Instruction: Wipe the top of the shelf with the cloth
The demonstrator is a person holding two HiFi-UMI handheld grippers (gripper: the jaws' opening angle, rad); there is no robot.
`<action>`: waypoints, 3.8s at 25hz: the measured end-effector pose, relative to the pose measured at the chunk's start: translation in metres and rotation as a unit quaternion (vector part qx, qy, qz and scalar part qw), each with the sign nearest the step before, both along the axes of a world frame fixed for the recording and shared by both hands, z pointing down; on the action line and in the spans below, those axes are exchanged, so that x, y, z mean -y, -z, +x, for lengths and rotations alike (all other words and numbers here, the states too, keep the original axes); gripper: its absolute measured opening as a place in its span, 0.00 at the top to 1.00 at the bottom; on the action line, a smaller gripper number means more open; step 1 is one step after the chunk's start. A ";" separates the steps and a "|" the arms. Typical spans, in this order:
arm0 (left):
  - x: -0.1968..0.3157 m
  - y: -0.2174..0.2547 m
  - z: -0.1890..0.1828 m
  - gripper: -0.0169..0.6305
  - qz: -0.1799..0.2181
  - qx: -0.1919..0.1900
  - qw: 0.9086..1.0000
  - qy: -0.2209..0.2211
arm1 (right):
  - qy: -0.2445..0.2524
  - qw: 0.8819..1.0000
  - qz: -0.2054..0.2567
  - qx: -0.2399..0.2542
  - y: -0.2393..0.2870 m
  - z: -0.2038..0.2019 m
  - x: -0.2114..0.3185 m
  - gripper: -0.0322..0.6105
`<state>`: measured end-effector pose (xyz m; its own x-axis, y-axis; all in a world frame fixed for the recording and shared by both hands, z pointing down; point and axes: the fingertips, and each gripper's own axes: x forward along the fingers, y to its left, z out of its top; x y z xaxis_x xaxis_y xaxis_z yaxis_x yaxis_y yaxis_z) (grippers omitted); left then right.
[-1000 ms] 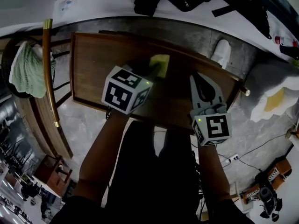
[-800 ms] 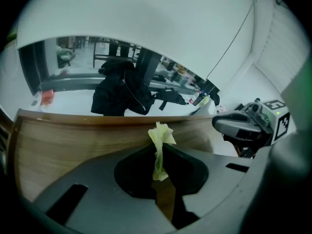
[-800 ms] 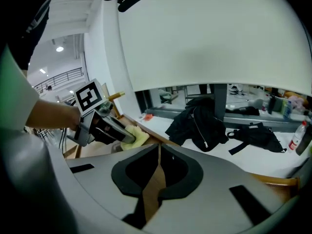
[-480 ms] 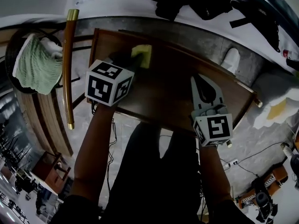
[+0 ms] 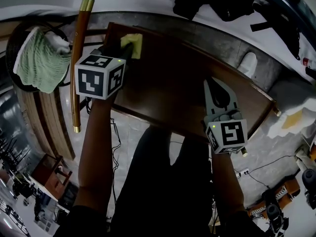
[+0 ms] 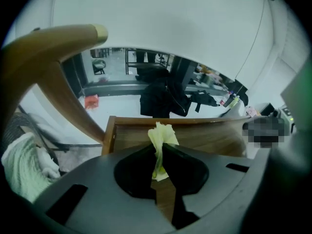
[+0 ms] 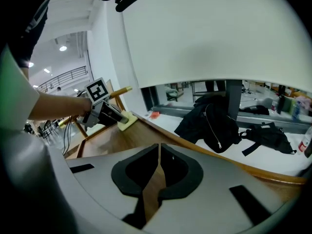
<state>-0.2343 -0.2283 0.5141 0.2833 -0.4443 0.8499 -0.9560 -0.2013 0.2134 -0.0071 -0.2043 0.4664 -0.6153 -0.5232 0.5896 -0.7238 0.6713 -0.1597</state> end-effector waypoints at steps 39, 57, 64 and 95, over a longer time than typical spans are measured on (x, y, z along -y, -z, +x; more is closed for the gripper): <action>-0.090 0.017 0.498 0.92 -0.046 -0.232 0.960 -0.148 | -0.122 0.992 0.028 -0.018 0.026 0.344 -0.045 0.91; -0.092 0.008 0.425 0.92 -0.051 -0.199 0.966 -0.156 | -0.069 0.997 0.022 -0.007 0.026 0.247 -0.041 0.91; -0.094 0.003 0.345 0.92 -0.044 -0.159 0.976 -0.142 | -0.036 0.999 0.024 0.003 0.025 0.172 -0.037 0.91; -0.070 -0.006 -0.026 0.92 -0.022 0.032 0.999 0.028 | 0.030 0.999 0.019 0.019 0.004 -0.017 -0.028 0.91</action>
